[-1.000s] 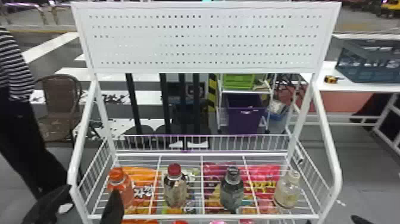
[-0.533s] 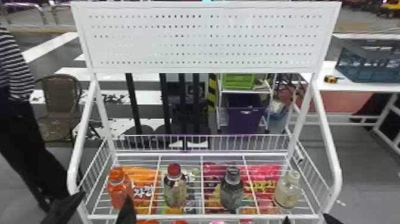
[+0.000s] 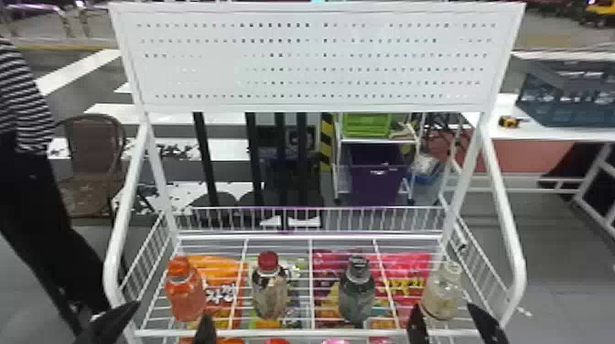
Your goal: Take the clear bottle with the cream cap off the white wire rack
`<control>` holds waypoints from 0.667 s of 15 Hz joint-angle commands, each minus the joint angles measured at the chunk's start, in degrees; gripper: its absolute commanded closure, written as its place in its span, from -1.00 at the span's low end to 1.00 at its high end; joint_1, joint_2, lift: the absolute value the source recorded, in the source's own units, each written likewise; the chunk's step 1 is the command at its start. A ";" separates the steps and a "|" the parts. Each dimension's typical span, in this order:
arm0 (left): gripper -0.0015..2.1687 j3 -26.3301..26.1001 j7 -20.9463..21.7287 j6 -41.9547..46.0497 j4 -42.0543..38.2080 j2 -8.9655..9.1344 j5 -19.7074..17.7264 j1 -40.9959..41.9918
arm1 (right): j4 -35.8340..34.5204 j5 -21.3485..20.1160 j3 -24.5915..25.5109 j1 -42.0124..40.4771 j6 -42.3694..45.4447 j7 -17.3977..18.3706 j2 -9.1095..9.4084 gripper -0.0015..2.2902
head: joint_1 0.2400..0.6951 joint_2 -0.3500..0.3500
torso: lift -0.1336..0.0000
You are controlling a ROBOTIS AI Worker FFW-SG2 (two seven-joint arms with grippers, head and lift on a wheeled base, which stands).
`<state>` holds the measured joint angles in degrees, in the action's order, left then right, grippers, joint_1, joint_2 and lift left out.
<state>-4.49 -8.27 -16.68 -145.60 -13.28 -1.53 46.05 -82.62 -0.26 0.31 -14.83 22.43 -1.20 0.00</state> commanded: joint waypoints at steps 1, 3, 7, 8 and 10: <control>-0.88 -0.17 0.01 -0.34 0.23 -0.08 0.47 -0.09 | 2.73 -0.18 0.04 2.61 -0.60 1.20 0.05 -0.92 | 0.14 0.00 | 1.00; -0.88 -0.17 0.18 -0.34 0.58 0.01 0.30 -0.35 | 4.84 -0.18 0.13 4.81 -1.48 1.99 -0.09 -0.92 | 0.14 0.00 | 1.00; -0.88 -0.17 0.36 -0.51 0.94 -0.08 0.30 -0.26 | 7.91 -1.06 0.13 9.38 -3.59 1.91 -0.35 -0.92 | 0.14 0.00 | 1.00; -0.88 -0.17 0.36 -0.34 1.11 -0.08 0.30 -0.17 | 8.00 -1.15 0.13 9.82 -4.82 1.91 -0.35 -0.91 | 0.14 0.00 | 1.00; -0.88 -0.17 0.27 -0.34 1.29 -0.08 0.30 -0.09 | 7.30 -1.32 -0.05 9.56 -5.87 1.91 -0.18 -0.50 | 0.14 0.00 | 1.00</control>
<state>-4.66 -7.98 -17.03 -144.50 -13.36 -1.23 45.91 -74.89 -1.45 0.38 -5.08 17.11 0.70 -0.25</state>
